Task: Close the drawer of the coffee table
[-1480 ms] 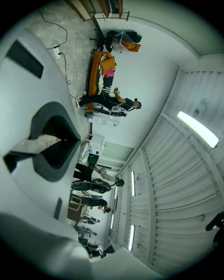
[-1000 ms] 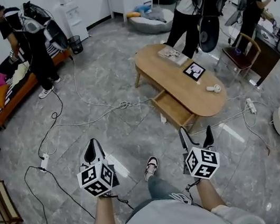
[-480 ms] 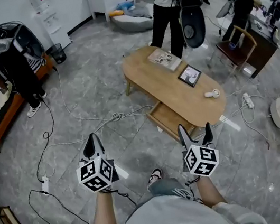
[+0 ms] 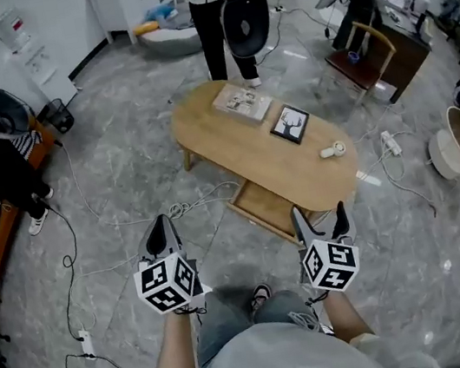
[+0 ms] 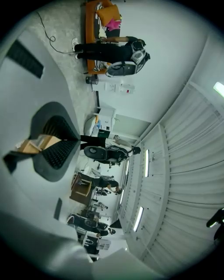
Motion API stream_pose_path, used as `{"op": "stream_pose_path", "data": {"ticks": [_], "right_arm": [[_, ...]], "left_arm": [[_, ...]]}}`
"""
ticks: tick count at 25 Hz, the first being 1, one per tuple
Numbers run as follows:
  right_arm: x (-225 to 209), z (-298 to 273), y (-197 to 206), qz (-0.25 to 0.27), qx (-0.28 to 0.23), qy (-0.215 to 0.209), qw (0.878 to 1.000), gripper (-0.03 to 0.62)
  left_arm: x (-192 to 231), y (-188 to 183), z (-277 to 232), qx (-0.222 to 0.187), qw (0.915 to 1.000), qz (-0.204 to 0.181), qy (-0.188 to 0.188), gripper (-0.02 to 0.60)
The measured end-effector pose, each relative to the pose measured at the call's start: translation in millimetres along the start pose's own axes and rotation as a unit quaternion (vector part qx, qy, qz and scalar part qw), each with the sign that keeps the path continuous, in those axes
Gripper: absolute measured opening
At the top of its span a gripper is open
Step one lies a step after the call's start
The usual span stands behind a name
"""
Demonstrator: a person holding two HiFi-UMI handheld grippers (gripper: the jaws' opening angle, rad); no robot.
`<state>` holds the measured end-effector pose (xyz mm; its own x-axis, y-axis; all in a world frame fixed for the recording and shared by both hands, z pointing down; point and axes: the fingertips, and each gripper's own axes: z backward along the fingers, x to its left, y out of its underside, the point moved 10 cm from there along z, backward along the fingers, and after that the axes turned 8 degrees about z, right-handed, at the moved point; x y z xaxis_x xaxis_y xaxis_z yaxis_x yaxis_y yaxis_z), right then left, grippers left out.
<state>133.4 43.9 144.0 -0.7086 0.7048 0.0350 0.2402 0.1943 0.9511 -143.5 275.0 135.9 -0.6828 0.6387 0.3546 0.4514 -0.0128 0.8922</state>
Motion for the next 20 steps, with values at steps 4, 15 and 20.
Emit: {"op": "stream_pose_path", "data": {"ticks": [4, 15, 20], "right_arm": [[15.2, -14.0, -5.0, -0.014, 0.010, 0.048, 0.999, 0.492], [39.9, -29.2, -15.3, -0.095, -0.013, 0.241, 0.966, 0.492], [40.9, -20.4, -0.6, -0.108, -0.004, 0.289, 0.951, 0.492]], "left_arm": [[-0.3, -15.3, -54.3, 0.034, 0.9973, -0.027, 0.060, -0.005], [-24.3, -59.6, -187.3, 0.098, 0.9579, -0.116, 0.244, -0.005], [-51.2, -43.9, -211.2, 0.127, 0.9357, -0.138, 0.299, -0.005]]}}
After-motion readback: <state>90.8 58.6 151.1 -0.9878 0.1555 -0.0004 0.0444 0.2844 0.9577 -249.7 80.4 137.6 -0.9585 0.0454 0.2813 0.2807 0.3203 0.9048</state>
